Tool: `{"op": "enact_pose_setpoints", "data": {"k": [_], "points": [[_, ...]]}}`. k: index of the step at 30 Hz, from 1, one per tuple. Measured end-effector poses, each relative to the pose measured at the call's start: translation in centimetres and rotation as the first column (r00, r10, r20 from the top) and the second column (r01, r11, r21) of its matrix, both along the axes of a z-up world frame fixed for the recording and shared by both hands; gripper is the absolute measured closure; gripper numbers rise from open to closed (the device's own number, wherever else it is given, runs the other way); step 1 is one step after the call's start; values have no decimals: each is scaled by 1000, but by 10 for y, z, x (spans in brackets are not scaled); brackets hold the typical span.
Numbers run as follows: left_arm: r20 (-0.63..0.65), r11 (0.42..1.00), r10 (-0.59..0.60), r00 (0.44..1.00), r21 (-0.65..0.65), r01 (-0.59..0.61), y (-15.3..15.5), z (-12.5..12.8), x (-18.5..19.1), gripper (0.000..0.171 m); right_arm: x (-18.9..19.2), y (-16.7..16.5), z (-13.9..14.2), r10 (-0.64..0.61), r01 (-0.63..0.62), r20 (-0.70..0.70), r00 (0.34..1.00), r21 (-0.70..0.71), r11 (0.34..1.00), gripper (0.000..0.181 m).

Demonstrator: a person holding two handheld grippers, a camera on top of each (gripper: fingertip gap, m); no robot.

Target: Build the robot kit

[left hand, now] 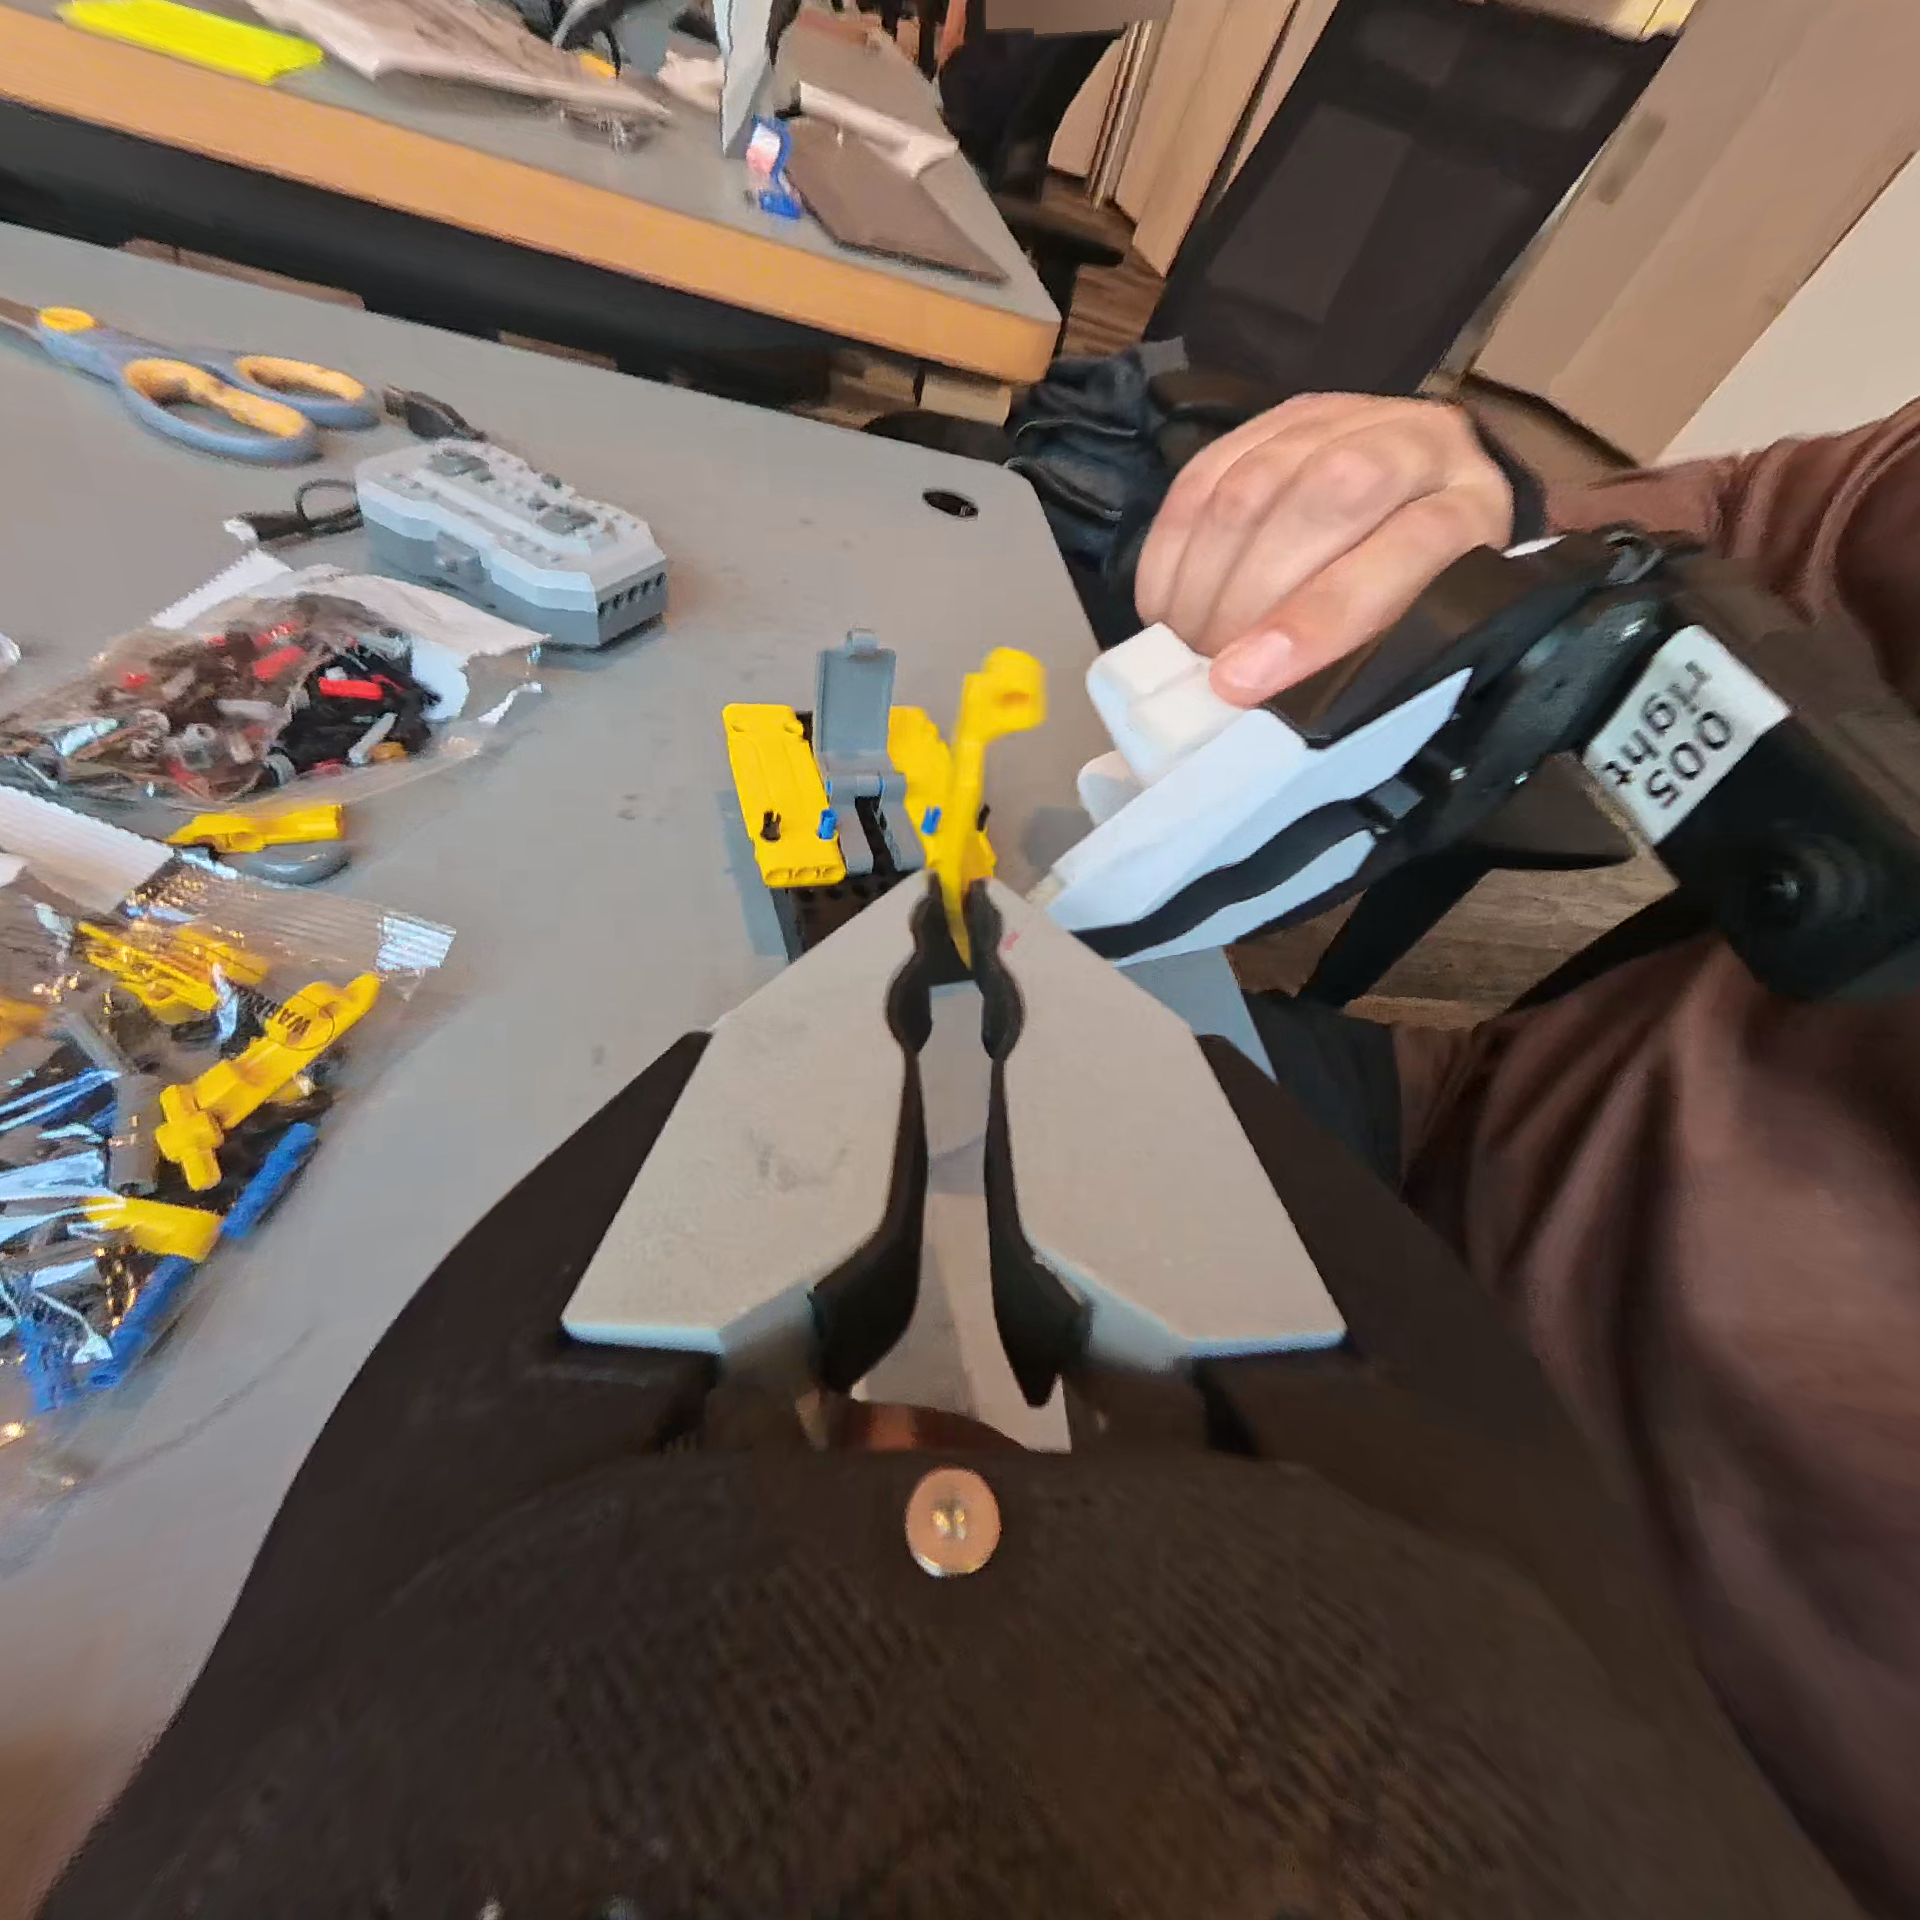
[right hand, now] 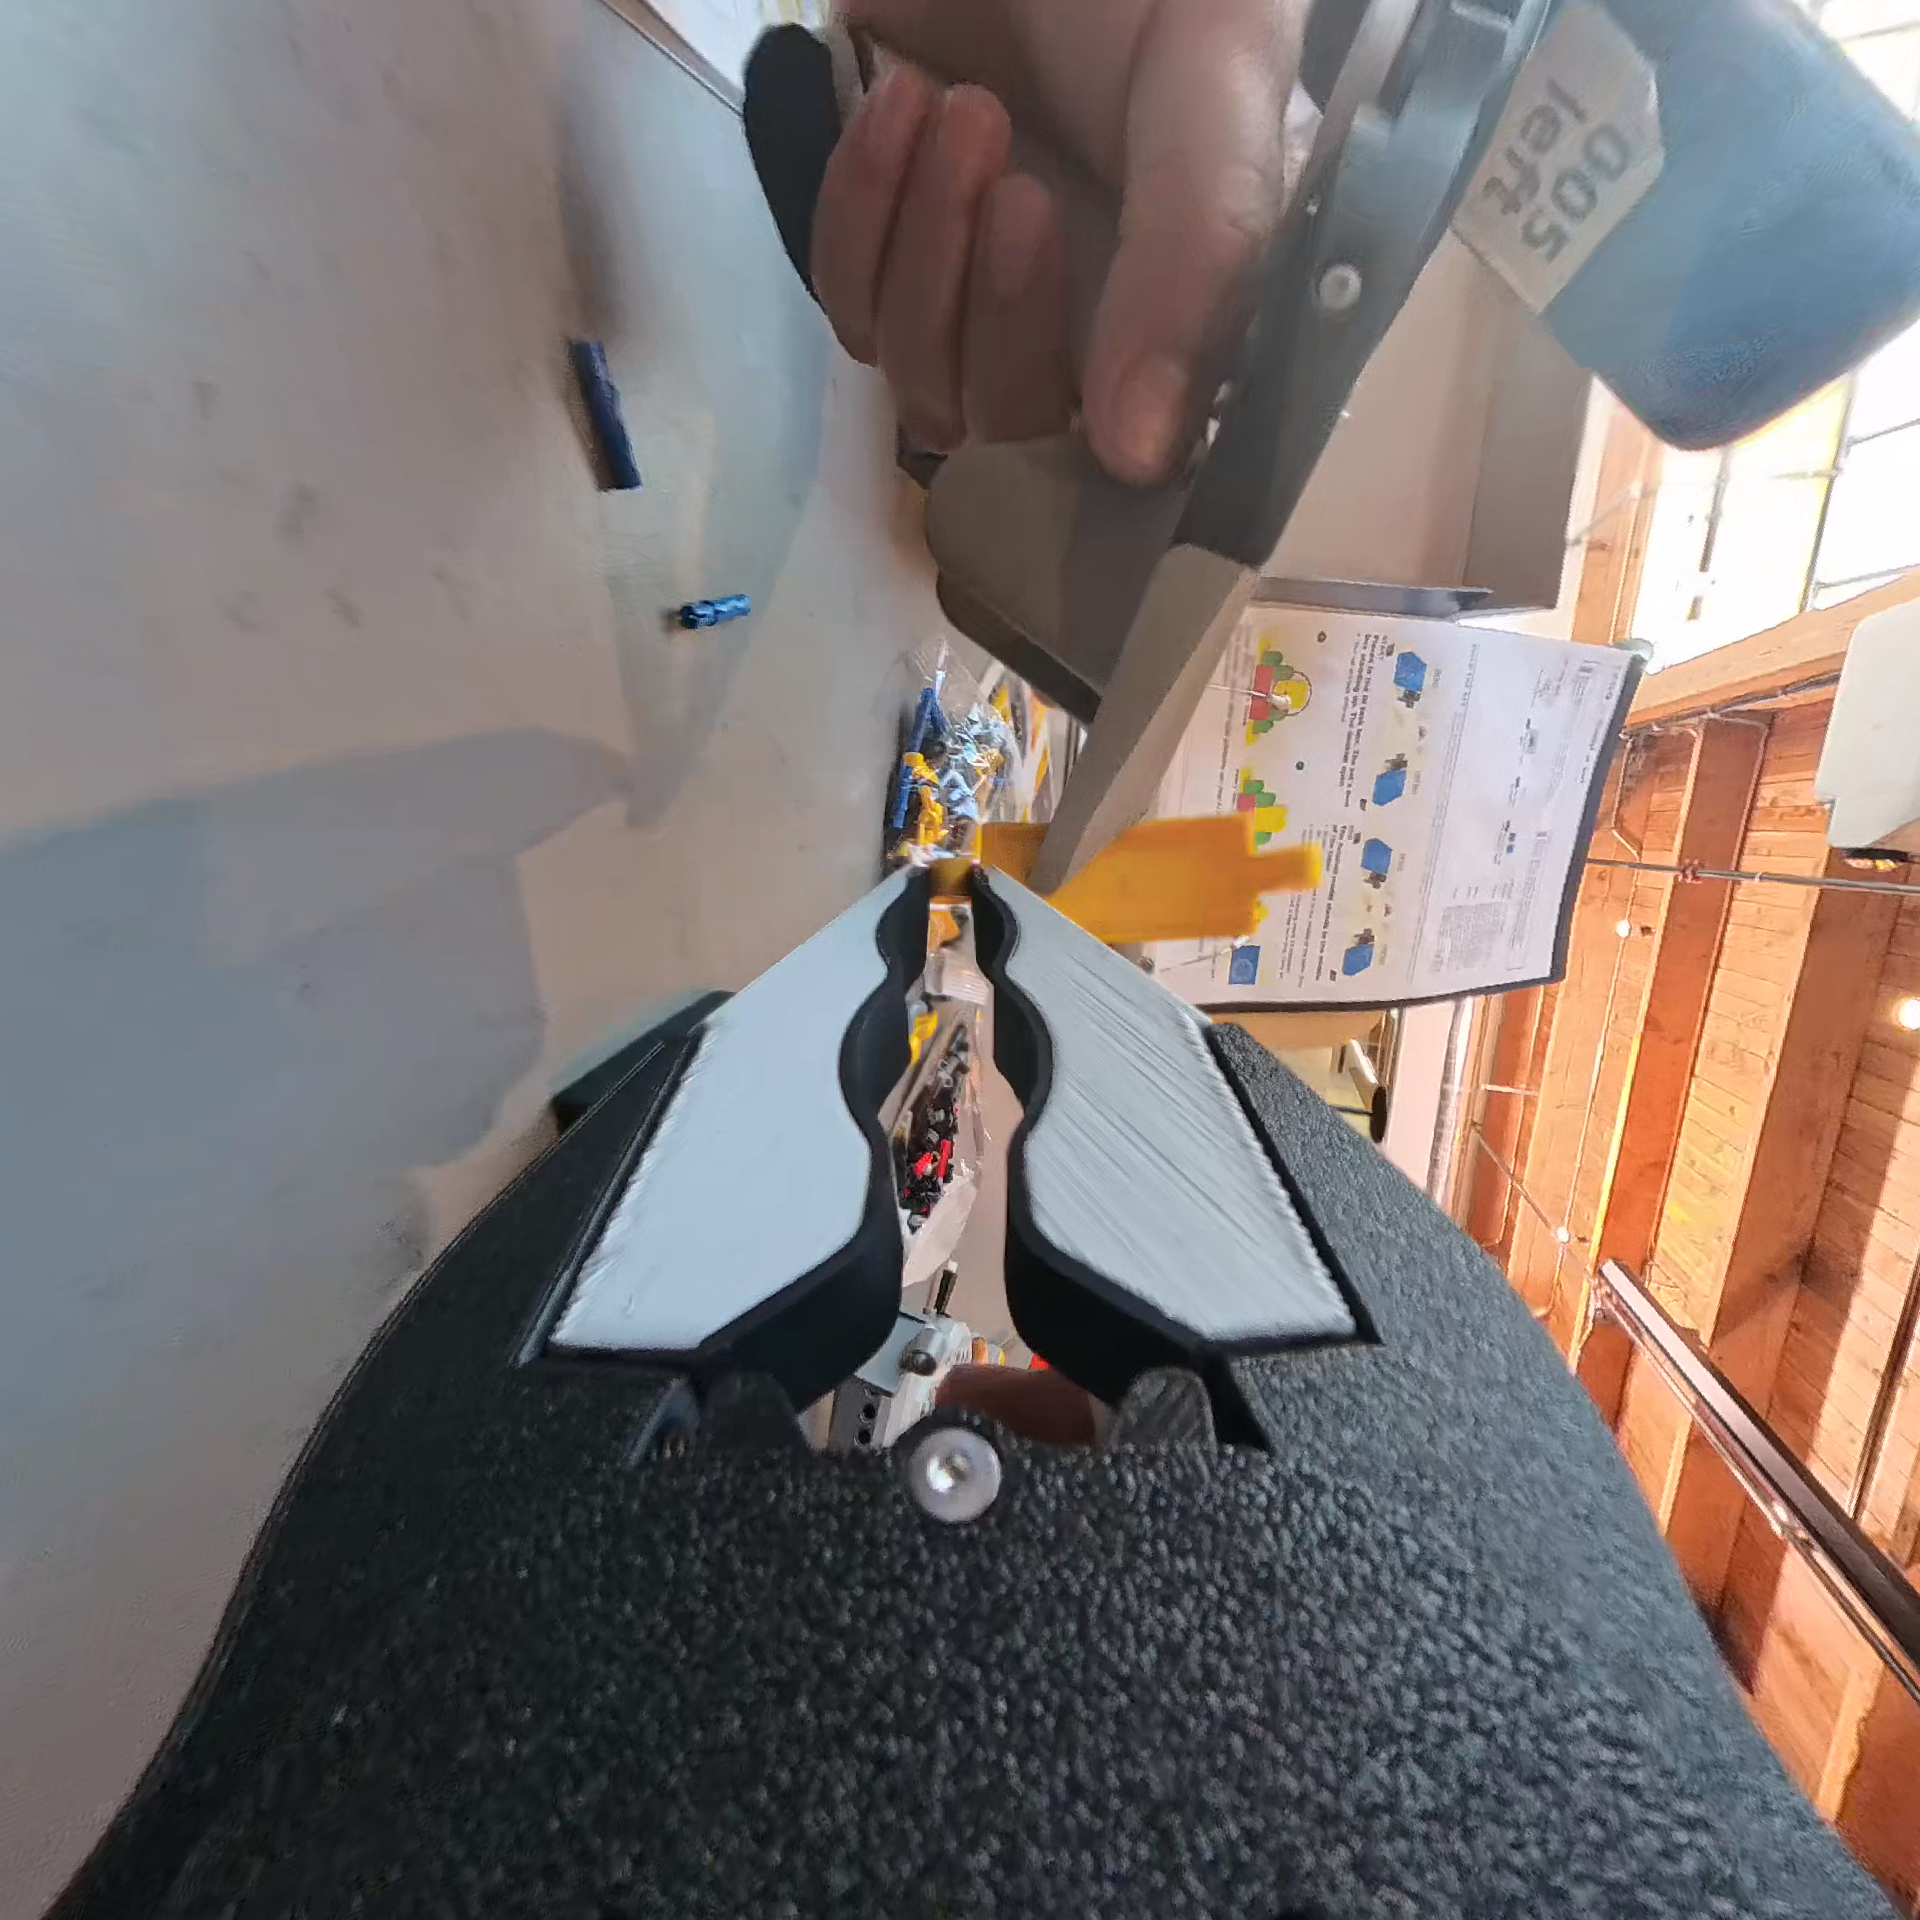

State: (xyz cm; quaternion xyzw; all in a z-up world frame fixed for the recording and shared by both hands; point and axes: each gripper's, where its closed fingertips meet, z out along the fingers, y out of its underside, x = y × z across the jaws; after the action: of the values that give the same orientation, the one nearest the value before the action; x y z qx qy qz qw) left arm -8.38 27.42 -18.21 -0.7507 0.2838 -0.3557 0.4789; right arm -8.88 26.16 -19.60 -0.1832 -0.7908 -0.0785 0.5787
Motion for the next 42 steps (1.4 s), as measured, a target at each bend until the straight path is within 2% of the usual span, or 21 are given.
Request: {"op": "enact_pose_setpoints", "data": {"k": [3, 5, 7, 11, 14, 16, 17, 19, 21, 22, 24, 26, 27, 30, 32, 34, 36, 39, 42], "points": [[-9, 994, 54, 998, 98, -53, 7, 10, -4, 171, 0, 10, 10, -47, 42, -56, 997, -79, 996, 174], [-40, 975, 102, 994, 201, -92, 12, 18, -9, 171, 1, 13, 20, -82, 56, -115, 990, -217, 975, 174], [-59, 939, 160, 985, 316, -134, 16, 26, -15, 171, 3, 13, 31, -112, 35, -168, 979, -407, 913, 174], [-25, 821, 175, 984, 556, -132, 9, 50, -10, 171, 7, 23, 56, -208, -24, -235, 949, -715, 699, 169], [15, 774, 152, 988, 621, -128, 2, 62, -4, 171, 7, 23, 62, -217, -77, -208, 954, -867, 493, 146], [16, 761, 131, 991, 639, -111, -2, 64, -1, 171, 7, 15, 63, -174, -106, -189, 966, -910, 402, 144], [5, 752, 140, 990, 650, -109, -2, 65, -2, 171, 7, 15, 64, -172, -113, -196, 965, -910, 399, 146], [-63, 714, 234, 970, 688, -127, 6, 62, -10, 171, 8, 18, 68, -173, -119, -221, 960, -880, 460, 149], [-168, 666, 346, 923, 737, -116, 15, 54, -21, 171, 9, 20, 71, -175, -114, -228, 958, -860, 498, 152], [-233, 640, 400, 887, 763, -88, 18, 49, -25, 171, 8, 18, 69, -174, -106, -213, 961, -870, 482, 152], [-368, 594, 492, 789, 805, 5, 24, 37, -32, 171, 5, 13, 57, -171, -64, -145, 974, -911, 408, 148], [-470, 566, 560, 682, 818, 99, 29, 26, -35, 171, 1, 9, 44, -160, -18, -79, 984, -937, 350, 132], [-491, 561, 574, 655, 818, 122, 31, 22, -34, 171, 0, 10, 39, -166, -4, -65, 984, -938, 346, 130], [-507, 563, 575, 642, 815, 138, 32, 16, -30, 171, -2, 20, 32, -220, 30, -66, 973, -912, 410, 132], [-518, 561, 583, 626, 814, 151, 34, 14, -30, 171, -3, 25, 31, -251, 53, -72, 965, -888, 457, 143], [-535, 547, 619, 574, 819, 174, 37, 13, -35, 171, -3, 26, 30, -272, 68, -75, 959, -874, 481, 150], [-544, 527, 650, 531, 826, 201, 39, 12, -38, 171, -5, 25, 28, -284, 76, -72, 956, -876, 476, 153], [-558, 533, 654, 510, 819, 213, 39, 10, -39, 171, -7, 17, 26, -272, 67, -68, 960, -886, 458, 154], [-585, 554, 680, 442, 805, 212, 45, 5, -50, 171, -10, 7, 23, -250, 68, -38, 968, -913, 403, 135]]}}
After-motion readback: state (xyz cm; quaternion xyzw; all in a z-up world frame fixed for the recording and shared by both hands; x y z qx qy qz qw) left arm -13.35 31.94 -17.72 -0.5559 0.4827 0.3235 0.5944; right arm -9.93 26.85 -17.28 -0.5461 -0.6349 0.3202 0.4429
